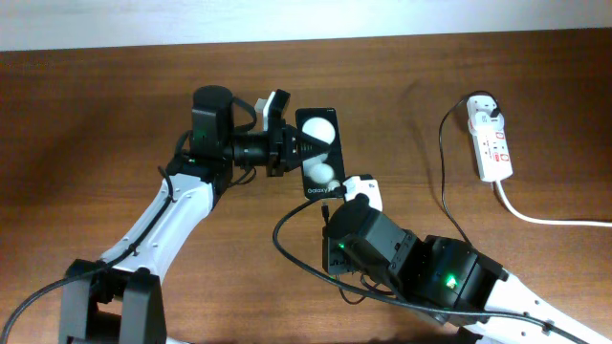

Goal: Plug charger to phone and switch on socket
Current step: 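Align the USB-C plug under the phone's bottom port with the right gripper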

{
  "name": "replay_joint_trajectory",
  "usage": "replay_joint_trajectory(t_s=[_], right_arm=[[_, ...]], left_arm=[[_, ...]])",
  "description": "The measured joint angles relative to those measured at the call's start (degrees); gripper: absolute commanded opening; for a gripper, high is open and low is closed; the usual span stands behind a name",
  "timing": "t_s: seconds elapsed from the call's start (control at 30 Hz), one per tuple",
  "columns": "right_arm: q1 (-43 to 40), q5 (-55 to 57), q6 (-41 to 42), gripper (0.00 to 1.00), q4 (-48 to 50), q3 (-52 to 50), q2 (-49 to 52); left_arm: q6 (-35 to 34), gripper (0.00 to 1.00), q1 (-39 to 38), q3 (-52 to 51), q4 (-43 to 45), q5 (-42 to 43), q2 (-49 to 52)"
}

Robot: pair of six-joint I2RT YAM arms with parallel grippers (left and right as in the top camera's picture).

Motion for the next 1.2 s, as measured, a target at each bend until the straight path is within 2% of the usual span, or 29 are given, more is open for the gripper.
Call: replay_joint_trajectory(t_s=[0.2, 0.47, 0.7, 1.2], right_arm=[[-1.81, 0.85, 1.53, 0.04, 1.18, 0.00, 0.00], [-6.93, -10.47, 2.95, 0.04, 0.81, 0.00, 0.02], [-6.95, -12.35, 0.98, 0.04, -0.31, 0.00, 0.11], [-6.97, -9.99, -0.33, 0.04, -0.81, 0.00, 0.44]], left_arm=[[-0.02, 0.00, 0.00, 0.00, 0.00, 0.63, 0.00], [-2.60, 0.00, 0.00, 0.00, 0.00, 0.63, 0.00], [-4.94, 0.00, 0.00, 0.00, 0.02, 0.42, 0.00], [-0.81, 0.00, 0.02, 0.00, 0.02, 1.31, 0.00]])
